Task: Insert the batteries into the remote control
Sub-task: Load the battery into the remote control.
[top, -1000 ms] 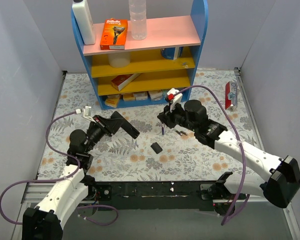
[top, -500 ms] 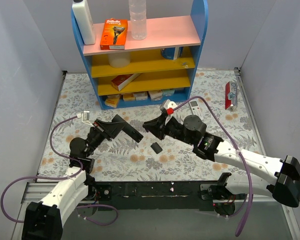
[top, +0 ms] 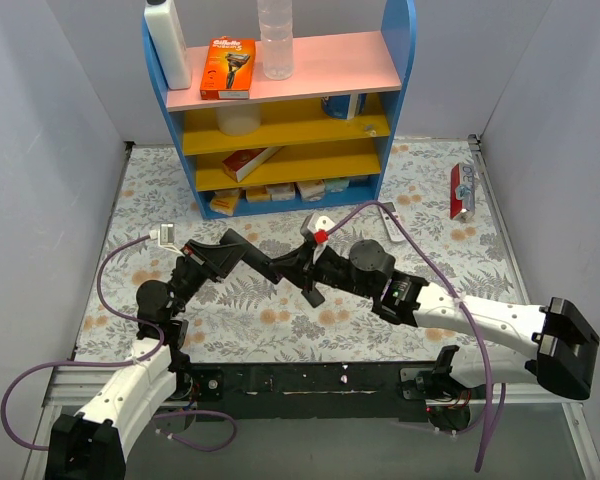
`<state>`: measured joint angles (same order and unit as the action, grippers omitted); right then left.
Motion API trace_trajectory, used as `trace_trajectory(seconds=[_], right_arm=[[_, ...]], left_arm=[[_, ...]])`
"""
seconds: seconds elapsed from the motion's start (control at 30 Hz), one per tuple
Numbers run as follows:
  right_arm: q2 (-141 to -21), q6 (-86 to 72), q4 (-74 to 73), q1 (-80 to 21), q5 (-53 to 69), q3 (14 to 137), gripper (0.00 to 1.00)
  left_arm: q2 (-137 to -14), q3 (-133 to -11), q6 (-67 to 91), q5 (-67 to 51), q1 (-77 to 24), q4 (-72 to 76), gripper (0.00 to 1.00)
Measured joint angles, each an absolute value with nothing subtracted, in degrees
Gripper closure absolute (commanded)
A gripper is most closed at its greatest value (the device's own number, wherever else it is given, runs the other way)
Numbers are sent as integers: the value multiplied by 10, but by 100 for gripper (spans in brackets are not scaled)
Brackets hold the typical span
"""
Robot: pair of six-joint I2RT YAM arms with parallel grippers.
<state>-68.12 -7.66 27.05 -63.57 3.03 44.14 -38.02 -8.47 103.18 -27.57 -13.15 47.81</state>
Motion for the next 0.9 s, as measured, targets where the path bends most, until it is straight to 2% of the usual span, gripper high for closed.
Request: trace_trajectory(seconds=[0.9], right_arm=[[-723,-50,294,-650,15,450,99]], left_arm=[[-389,-79,1044,-281,-131,481,100]])
